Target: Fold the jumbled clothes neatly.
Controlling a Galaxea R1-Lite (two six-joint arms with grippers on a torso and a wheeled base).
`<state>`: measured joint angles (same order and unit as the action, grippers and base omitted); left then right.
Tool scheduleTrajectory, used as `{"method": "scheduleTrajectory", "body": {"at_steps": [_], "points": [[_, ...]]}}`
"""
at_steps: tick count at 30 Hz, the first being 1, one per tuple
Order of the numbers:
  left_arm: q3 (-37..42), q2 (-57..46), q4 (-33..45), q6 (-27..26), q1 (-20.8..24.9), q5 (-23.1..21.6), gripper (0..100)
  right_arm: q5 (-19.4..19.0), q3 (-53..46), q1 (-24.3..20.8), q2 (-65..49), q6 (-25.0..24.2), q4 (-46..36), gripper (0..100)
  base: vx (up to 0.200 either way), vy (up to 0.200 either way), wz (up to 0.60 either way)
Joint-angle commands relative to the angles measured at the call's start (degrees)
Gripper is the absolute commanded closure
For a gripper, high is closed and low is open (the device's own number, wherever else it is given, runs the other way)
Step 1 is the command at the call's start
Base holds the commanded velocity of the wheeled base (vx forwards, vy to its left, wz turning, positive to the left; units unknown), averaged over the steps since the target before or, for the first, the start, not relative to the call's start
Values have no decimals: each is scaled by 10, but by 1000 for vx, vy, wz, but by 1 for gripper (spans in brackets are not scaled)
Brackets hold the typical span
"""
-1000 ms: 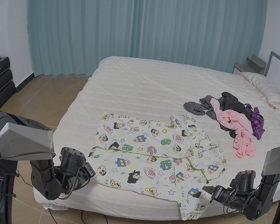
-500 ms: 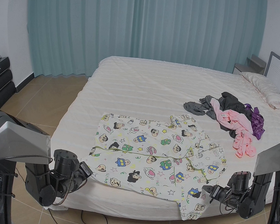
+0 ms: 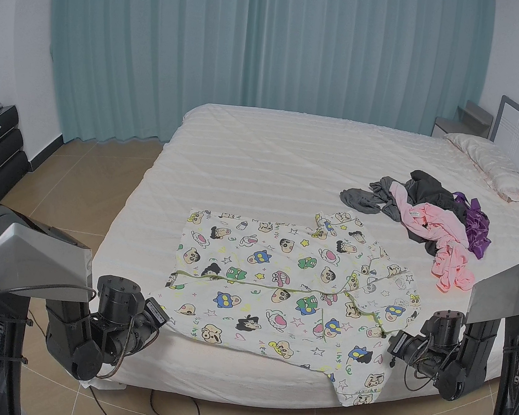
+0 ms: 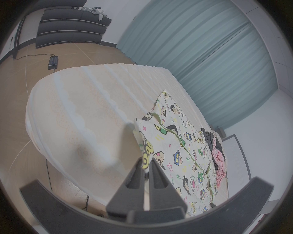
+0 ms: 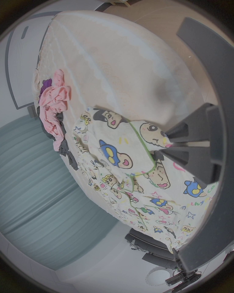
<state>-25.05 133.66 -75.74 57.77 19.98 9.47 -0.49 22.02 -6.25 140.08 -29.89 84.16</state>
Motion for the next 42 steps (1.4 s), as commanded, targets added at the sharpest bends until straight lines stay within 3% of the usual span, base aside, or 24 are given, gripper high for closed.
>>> {"method": "scheduleTrajectory", "body": {"at_steps": [1, 11, 12, 18, 19, 22, 25, 34, 42], "points": [[-1, 0, -1, -4, 0, 1, 100, 0, 6, 13, -38, 0, 0, 100, 0, 0, 0], [-19, 0, -1, -20, -3, 1, 100, -2, 94, 38, -35, 0, -16, 100, 0, 0, 0], [-32, 4, 0, -21, -3, 1, 100, -2, 134, 38, -36, 0, -64, 100, 0, 0, 0], [-66, 28, 0, -38, -6, 0, 100, -2, 229, 38, -31, 0, -156, 100, 0, 0, 0], [-66, 28, 0, -38, -6, 0, 100, -2, 229, 38, -31, 0, -156, 0, 0, 0, 0], [-83, 44, 4, -42, -12, 0, 100, 2, 245, 38, -25, 4, -222, 0, 0, 0, 0], [-85, 49, 4, -43, -12, 0, 100, -3, 219, 47, -28, 6, -223, 0, 0, 0, 0], [-93, 63, 4, -54, -10, -1, 100, -30, 149, 128, -51, 48, -220, 0, 0, 0, 0], [-93, 64, 4, -54, -11, -1, 100, -109, 30, 128, -90, 48, -142, 0, 0, 0, 0]]}}
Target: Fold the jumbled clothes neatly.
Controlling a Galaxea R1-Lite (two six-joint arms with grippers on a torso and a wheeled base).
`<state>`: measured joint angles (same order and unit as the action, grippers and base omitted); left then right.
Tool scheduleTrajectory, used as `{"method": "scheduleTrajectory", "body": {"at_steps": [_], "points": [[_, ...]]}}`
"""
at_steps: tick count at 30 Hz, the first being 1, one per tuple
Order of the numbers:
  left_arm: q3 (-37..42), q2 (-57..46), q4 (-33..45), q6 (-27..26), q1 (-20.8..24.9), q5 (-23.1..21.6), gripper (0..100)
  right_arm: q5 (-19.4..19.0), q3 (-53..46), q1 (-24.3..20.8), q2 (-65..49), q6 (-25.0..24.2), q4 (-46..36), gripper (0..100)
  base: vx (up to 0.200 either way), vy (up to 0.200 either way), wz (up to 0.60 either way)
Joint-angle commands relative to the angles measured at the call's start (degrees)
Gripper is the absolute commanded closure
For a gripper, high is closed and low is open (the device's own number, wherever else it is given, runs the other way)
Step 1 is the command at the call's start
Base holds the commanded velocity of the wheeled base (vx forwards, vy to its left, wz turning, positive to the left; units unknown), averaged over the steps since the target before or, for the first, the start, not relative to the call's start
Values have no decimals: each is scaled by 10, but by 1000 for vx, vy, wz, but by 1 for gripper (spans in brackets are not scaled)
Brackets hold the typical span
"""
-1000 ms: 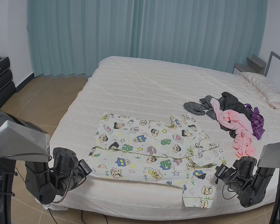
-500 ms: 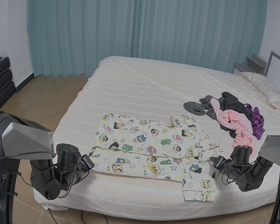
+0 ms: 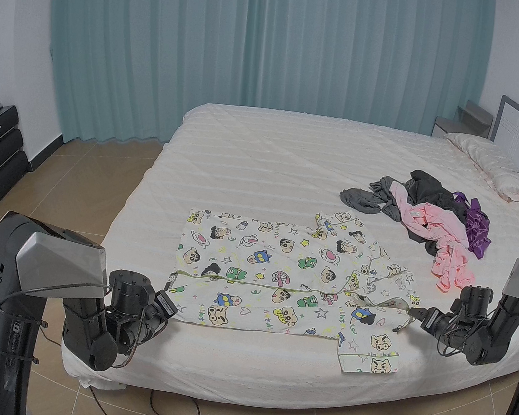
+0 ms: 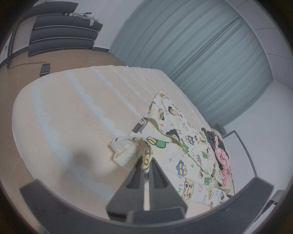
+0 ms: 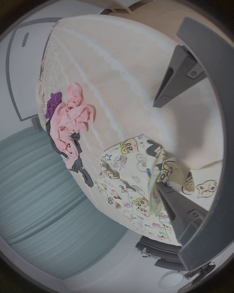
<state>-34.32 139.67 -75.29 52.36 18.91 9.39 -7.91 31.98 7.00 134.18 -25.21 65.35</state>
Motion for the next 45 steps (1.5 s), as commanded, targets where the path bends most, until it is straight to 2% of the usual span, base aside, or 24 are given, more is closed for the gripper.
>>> {"method": "scheduleTrajectory", "body": {"at_steps": [1, 2, 4, 10, 12, 19, 32, 33, 38, 45], "points": [[0, 3, 0, 0, 0, 0, 100, -34, -69, -5, -31, 1, 46, 0, 0, 0, 0], [0, 3, 0, 0, 0, -1, 100, -51, -110, -22, -21, 2, 115, 0, 0, 0, 0], [0, 3, 0, 0, 0, -1, 100, -54, -125, -33, -3, 9, 145, 0, 0, 0, 0], [0, 3, 0, 0, 0, -1, 100, -72, -141, -66, 55, 49, 180, 0, 0, 0, 0], [0, 3, 0, 0, 0, -1, 100, -72, -143, -91, 82, 56, 201, 0, 0, 0, 0], [0, 3, 1, 0, 0, -1, 100, -72, -129, -124, 103, 60, 200, 0, 0, 0, 0], [0, 3, 1, -1, 0, -1, 100, -71, -134, -123, 99, 60, 200, 0, 0, 0, 0], [0, 3, 1, -1, 0, -1, 100, -71, -135, -121, 98, 60, 203, 100, 0, 0, 0], [0, 3, 1, -1, 0, -1, 100, -72, -153, -117, 89, 61, 208, 100, 0, 0, 0], [7, 2, -2, -13, 0, 2, 100, -112, -198, -92, 50, 63, 218, 100, 0, 0, 0]]}}
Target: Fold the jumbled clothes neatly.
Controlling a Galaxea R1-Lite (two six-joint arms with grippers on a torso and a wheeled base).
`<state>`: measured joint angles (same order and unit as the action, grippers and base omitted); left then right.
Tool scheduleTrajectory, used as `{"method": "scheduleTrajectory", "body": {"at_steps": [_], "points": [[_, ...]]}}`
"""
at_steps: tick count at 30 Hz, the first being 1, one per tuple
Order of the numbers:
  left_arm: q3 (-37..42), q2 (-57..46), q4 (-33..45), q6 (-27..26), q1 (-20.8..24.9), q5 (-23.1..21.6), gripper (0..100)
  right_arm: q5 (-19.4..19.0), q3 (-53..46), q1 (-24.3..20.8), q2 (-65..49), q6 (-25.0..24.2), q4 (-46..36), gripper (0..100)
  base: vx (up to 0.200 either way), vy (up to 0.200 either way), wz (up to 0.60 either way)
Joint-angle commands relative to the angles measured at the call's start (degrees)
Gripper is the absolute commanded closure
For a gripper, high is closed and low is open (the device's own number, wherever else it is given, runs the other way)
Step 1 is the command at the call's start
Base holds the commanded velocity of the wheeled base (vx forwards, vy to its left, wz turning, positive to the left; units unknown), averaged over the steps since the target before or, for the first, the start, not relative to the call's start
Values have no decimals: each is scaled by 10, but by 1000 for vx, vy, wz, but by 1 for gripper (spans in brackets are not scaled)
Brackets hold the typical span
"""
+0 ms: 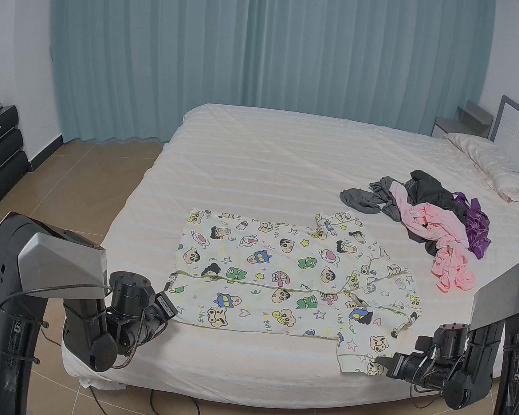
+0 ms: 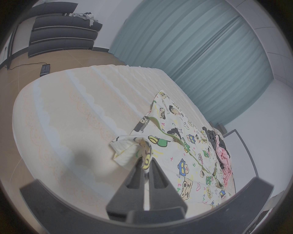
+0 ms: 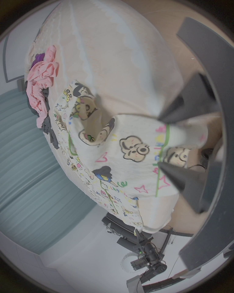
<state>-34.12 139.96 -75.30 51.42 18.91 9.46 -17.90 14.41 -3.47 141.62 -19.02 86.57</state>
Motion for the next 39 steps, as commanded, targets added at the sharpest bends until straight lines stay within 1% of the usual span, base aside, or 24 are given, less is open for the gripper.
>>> {"method": "scheduleTrajectory", "body": {"at_steps": [1, 7, 8, 9, 10, 11, 12, 14, 16, 20, 23, 25, 27, 30, 33, 34, 38, 39], "points": [[5, -1, -2, -4, 0, 2, 100, -20, -28, 15, -27, 1, 7, 100, 0, 0, 0], [8, -2, -2, -4, 0, 3, 100, -30, -44, 30, -34, 1, 8, 100, 0, 0, 0], [15, -4, -2, -5, 0, 3, 100, -41, -52, 35, -41, 1, 9, 100, 0, 0, 0], [17, -5, -2, -6, 0, 3, 100, -43, -54, 36, -42, 1, 10, 100, 0, 0, 0], [30, -7, -3, -17, 0, 3, 100, -57, -66, 42, -50, 0, 12, 100, 0, 0, 0], [35, -7, -4, -23, 0, 3, 100, -62, -70, 44, -55, 0, 14, 100, 0, 0, 0], [49, -8, -5, -42, 0, 3, 100, -74, -83, 49, -64, 0, 15, 100, 0, 0, 0], [67, -14, -5, -68, -1, 3, 100, -88, -100, 58, -71, 0, 16, 100, 0, 0, 0], [78, -21, -5, -78, -2, 3, 100, -94, -110, 64, -72, 1, 17, 100, 0, 0, 0], [110, -46, -5, -84, 1, 0, 100, -98, -132, 65, -74, 1, 28, 100, 0, 0, 0], [127, -60, -5, -86, 2, 0, 100, -115, -144, 65, -86, 0, 26, 100, 0, 0, 0], [129, -64, -5, -87, 2, -1, 100, -116, -144, 65, -89, 0, 25, 100, 0, 0, 0], [144, -67, -5, -110, 1, -1, 100, -115, -144, 67, -99, -1, 17, 100, 0, 0, 0], [168, -71, -5, -151, 3, -2, 100, -116, -144, 70, -129, 2, -31, 100, 0, 0, 0], [172, -72, -5, -160, 4, -2, 100, -117, -144, 68, -165, 6, -76, 100, 0, 0, 0], [173, -72, -5, -161, 4, -2, 100, -117, -144, 68, -167, 6, -80, 100, 0, 0, 0], [177, -70, -1, -189, 5, -2, 100, -117, -144, 73, -207, 34, -141, 100, 0, 0, 0], [177, -70, -1, -189, 5, -2, 100, -117, -144, 73, -207, 34, -141, 100, 0, 0, 0]]}}
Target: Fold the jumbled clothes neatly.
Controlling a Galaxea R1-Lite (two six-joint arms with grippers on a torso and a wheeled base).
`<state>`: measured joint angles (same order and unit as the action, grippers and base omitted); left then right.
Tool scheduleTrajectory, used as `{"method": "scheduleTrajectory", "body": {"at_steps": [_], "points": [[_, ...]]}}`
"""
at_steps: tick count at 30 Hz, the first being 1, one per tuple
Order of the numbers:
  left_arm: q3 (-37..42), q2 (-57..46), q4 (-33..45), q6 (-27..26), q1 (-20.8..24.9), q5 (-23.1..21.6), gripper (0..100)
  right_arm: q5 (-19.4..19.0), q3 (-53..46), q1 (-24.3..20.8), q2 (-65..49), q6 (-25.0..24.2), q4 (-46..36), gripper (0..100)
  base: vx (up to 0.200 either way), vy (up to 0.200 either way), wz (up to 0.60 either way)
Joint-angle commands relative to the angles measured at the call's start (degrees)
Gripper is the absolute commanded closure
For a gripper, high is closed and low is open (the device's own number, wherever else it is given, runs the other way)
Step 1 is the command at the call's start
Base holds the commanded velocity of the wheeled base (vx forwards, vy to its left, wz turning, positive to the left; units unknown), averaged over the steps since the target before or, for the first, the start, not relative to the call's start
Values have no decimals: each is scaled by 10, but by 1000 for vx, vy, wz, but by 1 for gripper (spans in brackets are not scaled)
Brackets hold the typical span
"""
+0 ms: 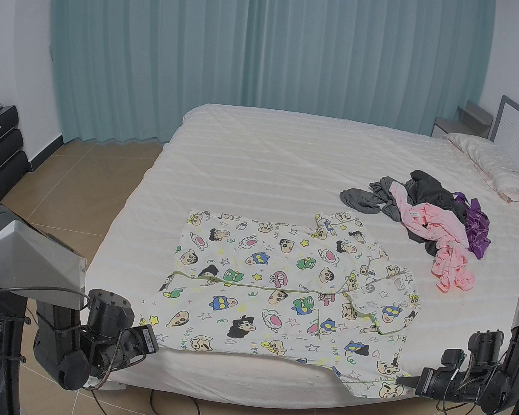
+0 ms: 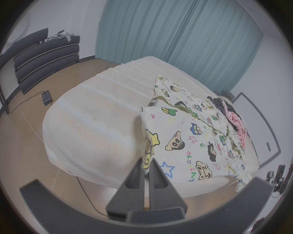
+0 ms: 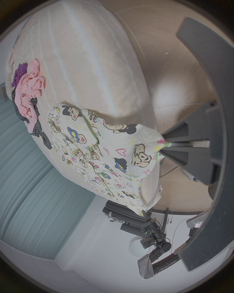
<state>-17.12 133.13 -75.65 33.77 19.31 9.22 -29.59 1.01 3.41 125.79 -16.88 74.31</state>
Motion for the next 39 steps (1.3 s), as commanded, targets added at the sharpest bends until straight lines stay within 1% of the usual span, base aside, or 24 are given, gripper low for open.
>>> {"method": "scheduleTrajectory", "body": {"at_steps": [1, 3, 8, 9, 10, 11, 13, 16, 22, 26, 28, 31, 35, 36, 38, 39], "points": [[9, 0, 2, -26, 2, -1, 100, 0, -10, 8, -60, 20, -41, 100, 0, 0, 0], [9, -1, 2, -29, 4, -3, 100, 0, -10, 12, -72, 33, -66, 100, 0, 0, 0], [35, -6, 4, -32, 12, -38, 100, 0, -10, 25, -94, 63, -118, 100, 0, 0, 0], [35, -6, 4, -32, 12, -38, 100, 0, -10, 25, -94, 63, -118, 100, 0, 0, 0], [38, -6, 5, -36, 12, -40, 100, 0, -10, 26, -101, 74, -135, 100, 0, 0, 0], [43, -4, 5, -50, 11, -40, 100, 1, -10, 28, -108, 86, -149, 100, 0, 0, 0], [51, -4, 4, -63, 12, -41, 100, 1, -10, 30, -114, 92, -160, 100, 0, 0, 0], [58, -7, 4, -67, 12, -42, 100, 1, -10, 30, -121, 95, -169, 100, 0, 0, 0], [75, -6, 2, -75, 13, -45, 100, 2, -10, 30, -145, 118, -222, 100, 0, 0, 0], [96, -14, 2, -74, 17, -79, 100, 13, -10, 30, -157, 141, -256, 100, 0, 0, 0], [103, -14, 2, -73, 19, -82, 100, 16, -10, 29, -160, 146, -267, 100, 0, 0, 0], [99, -17, 1, -73, 17, -83, 100, 18, -7, 28, -161, 146, -266, 100, 0, 0, 0], [73, -41, 2, -57, 13, -84, 100, 15, 11, 29, -176, 136, -262, 100, 0, 0, 0], [57, -52, 2, -33, 16, -84, 100, 15, 23, 28, -184, 121, -266, 100, 0, 0, 0], [38, -65, 6, -12, 19, -83, 100, 16, 39, 25, -187, 95, -267, 100, 0, 0, 0], [36, -67, 7, -11, 19, -83, 100, 16, 42, 24, -188, 91, -267, 100, 0, 0, 0]]}}
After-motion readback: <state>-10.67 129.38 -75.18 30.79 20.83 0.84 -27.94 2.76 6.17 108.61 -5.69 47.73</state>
